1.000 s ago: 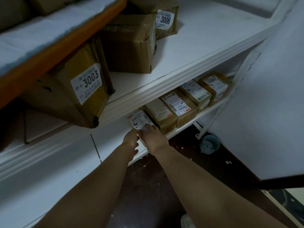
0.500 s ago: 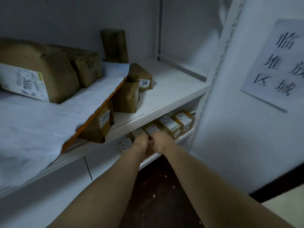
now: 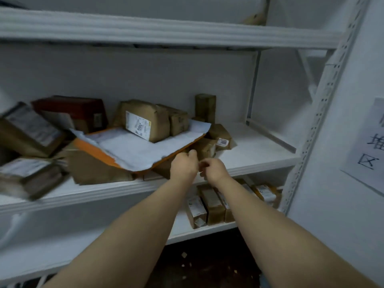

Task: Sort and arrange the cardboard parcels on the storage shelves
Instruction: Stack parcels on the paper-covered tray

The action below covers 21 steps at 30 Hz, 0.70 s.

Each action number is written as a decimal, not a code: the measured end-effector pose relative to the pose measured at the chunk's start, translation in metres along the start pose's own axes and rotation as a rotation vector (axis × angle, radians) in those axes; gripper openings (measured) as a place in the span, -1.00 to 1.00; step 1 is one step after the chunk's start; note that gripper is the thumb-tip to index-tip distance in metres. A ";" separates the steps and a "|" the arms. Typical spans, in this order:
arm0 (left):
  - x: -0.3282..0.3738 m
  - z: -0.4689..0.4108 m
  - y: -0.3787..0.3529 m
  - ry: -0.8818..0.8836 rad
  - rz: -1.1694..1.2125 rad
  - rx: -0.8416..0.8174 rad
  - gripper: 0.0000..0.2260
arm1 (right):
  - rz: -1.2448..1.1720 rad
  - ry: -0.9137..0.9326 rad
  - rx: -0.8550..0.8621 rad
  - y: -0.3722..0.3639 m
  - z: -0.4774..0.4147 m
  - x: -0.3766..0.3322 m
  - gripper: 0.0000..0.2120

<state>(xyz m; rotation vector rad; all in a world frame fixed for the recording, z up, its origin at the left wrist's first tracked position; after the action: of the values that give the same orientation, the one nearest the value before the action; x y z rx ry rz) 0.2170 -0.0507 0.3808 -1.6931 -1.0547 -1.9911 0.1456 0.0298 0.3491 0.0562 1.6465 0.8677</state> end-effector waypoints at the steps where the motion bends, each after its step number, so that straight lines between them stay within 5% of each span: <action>1: 0.006 0.006 0.022 -0.088 -0.039 0.119 -0.60 | -0.139 -0.045 -0.035 -0.011 0.001 -0.008 -0.79; 4: 0.025 0.019 0.076 -0.214 -0.052 0.374 -0.60 | -0.431 -0.226 -0.114 -0.039 0.007 -0.027 -0.89; 9: 0.035 0.011 0.142 -0.264 -0.093 0.642 -0.72 | -0.668 -0.310 -0.174 -0.070 0.008 -0.059 -0.72; 12: 0.022 -0.008 0.176 -0.072 -0.216 0.758 -0.64 | -0.861 -0.365 -0.229 -0.088 0.006 -0.075 -0.79; 17: -0.016 -0.038 0.214 0.390 -0.052 0.630 -0.26 | -0.977 -0.400 -0.227 -0.112 -0.004 -0.087 -0.78; 21: -0.044 -0.071 0.218 0.397 0.224 0.407 -0.35 | -0.949 -0.450 -0.148 -0.126 -0.010 -0.091 -0.71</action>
<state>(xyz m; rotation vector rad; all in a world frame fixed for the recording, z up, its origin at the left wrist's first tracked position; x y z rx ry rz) 0.3218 -0.2574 0.4086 -1.0961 -0.9899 -1.7260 0.2146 -0.1096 0.3543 -0.5544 0.9911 0.2055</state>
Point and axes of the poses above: each hand's wrist, its own z-axis away from the middle knuckle, its own y-axis out of the back of the hand, x = y × z, the point moved 4 cm from there along -z, towards the middle knuckle, and after that the axes turned 1 degree about y, right-handed, at the moved point
